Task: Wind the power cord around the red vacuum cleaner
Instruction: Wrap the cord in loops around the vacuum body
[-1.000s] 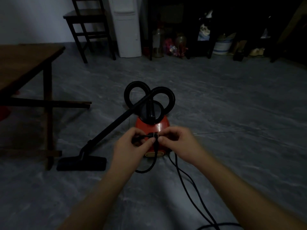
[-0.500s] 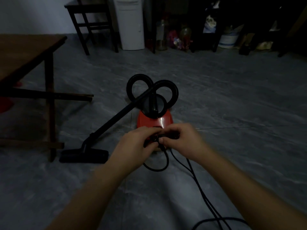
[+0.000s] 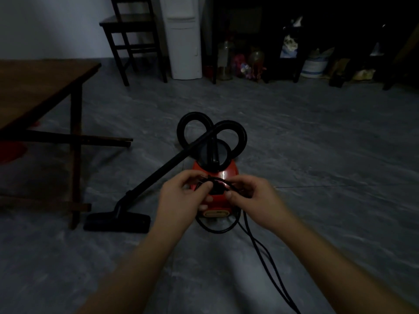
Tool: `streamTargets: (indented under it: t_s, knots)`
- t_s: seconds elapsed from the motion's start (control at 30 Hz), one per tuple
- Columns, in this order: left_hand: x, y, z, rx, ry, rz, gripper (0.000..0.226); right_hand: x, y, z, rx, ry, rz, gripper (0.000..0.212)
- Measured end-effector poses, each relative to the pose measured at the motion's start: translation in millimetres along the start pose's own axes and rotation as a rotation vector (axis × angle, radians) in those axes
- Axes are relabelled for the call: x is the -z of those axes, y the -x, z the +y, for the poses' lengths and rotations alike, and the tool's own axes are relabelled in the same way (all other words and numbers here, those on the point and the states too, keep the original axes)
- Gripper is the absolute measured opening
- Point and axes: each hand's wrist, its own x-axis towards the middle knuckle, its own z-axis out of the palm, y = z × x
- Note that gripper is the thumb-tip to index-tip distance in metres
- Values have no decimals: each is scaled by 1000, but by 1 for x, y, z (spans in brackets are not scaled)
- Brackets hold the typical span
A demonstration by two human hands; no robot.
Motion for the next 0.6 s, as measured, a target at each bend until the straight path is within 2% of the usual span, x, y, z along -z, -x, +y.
streamTargets:
  t_s: [0.2,0.37,0.6]
  knots:
    - [2,0,0,-37,-90,-21,18,5,-2,3,-25,87,70,11]
    - [4,1,1,-40,-109,-32,30,7,0,-2,-11,41,123,15]
    - [5,2,4,-48,-109,-14,29,13,2,-5,-1,72,138,18]
